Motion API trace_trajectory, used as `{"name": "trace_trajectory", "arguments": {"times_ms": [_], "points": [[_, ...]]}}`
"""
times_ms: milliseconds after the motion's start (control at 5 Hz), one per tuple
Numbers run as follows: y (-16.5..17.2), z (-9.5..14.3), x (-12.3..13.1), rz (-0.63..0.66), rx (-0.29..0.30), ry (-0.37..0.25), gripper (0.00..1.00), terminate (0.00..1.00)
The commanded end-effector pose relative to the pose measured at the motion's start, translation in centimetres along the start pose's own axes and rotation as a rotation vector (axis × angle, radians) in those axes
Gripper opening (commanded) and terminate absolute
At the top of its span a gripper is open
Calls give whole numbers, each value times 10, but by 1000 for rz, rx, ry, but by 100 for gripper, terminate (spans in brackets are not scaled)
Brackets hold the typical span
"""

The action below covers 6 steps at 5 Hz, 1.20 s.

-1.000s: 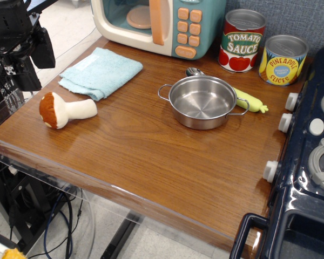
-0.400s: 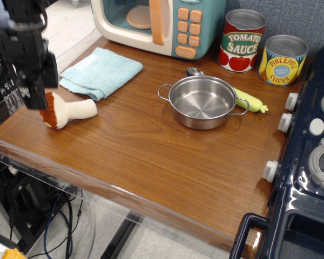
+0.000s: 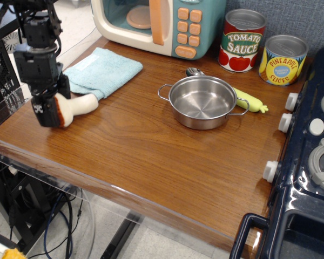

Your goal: Place the mushroom in front of the pot.

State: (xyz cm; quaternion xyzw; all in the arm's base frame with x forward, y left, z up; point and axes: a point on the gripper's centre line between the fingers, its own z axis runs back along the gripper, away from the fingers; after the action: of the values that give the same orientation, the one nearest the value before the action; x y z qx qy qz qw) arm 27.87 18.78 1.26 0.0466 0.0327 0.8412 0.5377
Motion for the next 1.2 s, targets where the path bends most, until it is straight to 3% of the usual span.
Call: {"name": "trace_trajectory", "arguments": {"times_ms": [0, 400, 600, 800, 1000], "points": [[-1, 5, 5, 14, -46, 11, 0, 0], [4, 51, -2, 86, -82, 17, 0, 0], [14, 77, -25, 99, -109, 6, 0, 0], [34, 91, -71, 35, -111, 16, 0, 0], [61, 89, -114, 42, -101, 8, 0, 0]]}}
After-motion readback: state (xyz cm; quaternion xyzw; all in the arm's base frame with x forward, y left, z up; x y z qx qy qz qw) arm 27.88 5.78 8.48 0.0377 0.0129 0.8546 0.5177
